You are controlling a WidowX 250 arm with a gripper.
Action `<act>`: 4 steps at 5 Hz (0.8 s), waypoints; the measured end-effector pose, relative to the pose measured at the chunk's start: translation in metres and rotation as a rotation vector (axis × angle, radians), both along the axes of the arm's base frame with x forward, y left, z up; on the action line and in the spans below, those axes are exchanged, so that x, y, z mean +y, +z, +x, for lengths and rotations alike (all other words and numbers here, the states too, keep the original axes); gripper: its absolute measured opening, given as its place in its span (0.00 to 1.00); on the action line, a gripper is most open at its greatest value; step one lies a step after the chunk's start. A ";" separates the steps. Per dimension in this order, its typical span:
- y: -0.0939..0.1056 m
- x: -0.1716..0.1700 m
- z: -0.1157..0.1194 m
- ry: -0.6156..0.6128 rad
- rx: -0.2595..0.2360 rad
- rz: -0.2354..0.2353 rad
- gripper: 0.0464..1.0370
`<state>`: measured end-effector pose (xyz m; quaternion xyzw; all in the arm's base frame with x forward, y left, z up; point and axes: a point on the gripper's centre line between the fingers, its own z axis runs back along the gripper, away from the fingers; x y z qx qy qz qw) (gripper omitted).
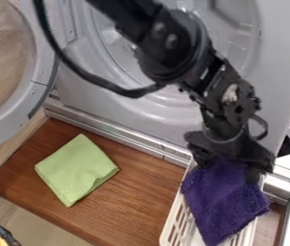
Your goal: Put the purple cloth to the washing machine
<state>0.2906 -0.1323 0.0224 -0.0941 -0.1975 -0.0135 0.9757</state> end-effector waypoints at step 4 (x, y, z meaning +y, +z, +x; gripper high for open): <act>-0.035 0.007 0.009 0.064 0.019 -0.002 0.64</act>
